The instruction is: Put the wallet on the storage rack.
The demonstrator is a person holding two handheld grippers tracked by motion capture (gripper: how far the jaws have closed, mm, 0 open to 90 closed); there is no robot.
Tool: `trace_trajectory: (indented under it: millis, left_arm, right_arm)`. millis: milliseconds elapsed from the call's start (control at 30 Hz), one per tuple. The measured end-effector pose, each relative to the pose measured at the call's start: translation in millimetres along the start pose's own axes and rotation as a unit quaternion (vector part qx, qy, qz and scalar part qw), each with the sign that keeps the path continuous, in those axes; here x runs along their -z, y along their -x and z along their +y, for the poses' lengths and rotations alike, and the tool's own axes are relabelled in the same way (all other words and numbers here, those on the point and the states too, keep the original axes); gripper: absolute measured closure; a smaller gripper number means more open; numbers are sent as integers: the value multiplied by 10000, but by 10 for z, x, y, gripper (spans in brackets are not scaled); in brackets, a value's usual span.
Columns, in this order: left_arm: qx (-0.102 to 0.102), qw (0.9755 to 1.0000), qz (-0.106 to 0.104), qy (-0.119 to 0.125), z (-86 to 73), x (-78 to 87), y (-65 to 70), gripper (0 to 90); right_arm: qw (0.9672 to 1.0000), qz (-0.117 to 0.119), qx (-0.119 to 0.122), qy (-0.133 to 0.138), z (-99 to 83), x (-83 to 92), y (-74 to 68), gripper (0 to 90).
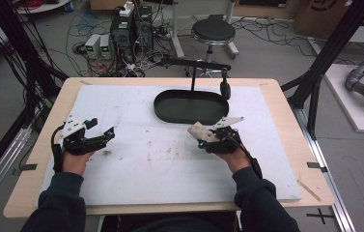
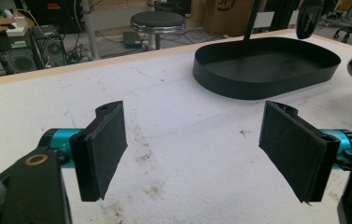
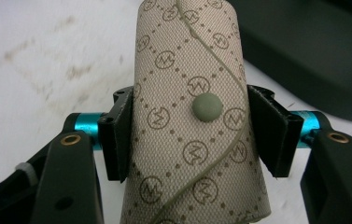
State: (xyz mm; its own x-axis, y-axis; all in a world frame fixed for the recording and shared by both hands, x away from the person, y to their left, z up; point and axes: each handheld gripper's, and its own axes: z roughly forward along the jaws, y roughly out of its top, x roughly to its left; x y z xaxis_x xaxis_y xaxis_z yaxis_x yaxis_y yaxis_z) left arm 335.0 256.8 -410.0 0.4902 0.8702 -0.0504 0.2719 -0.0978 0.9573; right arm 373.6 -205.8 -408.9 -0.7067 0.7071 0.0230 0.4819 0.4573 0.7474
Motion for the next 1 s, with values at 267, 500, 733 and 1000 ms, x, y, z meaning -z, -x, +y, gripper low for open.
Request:
trace_trajectory:
  millis: [267,500,733,1000]
  left_arm:
    - [13,10000,5,1,-1,-1,-6,229]
    - [18,10000,-8,7,0,0,-3,229]
    - [29,10000,-4,-1,-2,-2,-7,229]
    - [55,10000,-24,-1,-9,-5,-10,229]
  right_arm:
    - [9994,-216,-28,282,385,-39,244,387]
    - [9982,-432,-87,411,704,-227,452,387]
    - [9970,-683,-246,272,831,-551,605,387]
    - [9947,-898,-459,-190,782,-931,699,387]
